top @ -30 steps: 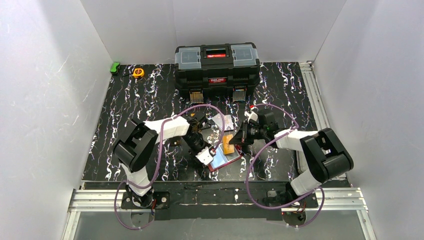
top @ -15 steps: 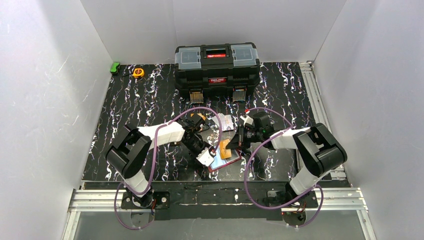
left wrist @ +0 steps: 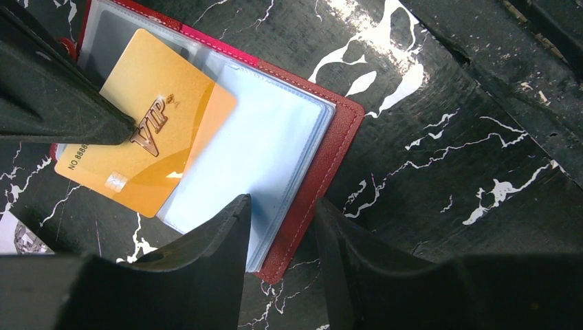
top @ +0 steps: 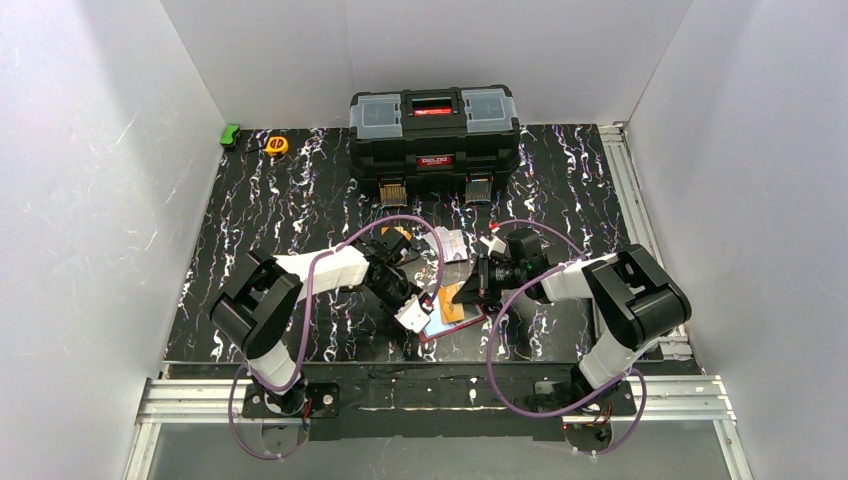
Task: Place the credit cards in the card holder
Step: Insert the credit card into the card holder.
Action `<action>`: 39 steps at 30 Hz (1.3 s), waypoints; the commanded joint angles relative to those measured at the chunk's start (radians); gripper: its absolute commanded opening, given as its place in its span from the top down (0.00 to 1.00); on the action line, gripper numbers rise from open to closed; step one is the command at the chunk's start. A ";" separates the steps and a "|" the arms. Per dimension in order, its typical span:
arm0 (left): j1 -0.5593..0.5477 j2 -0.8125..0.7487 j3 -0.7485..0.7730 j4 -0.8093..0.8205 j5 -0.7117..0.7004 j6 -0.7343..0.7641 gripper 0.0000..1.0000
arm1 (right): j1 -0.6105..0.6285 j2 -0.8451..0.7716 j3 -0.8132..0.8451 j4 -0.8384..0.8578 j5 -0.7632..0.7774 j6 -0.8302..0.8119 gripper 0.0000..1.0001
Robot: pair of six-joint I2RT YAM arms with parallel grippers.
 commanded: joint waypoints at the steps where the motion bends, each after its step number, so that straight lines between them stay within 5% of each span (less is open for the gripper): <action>1: -0.006 0.010 -0.042 0.002 -0.087 0.003 0.62 | 0.005 0.014 -0.016 0.007 -0.013 -0.038 0.99; 39: -0.007 -0.015 -0.081 0.047 -0.082 0.005 0.65 | -0.003 0.055 0.132 -0.317 -0.051 -0.259 0.99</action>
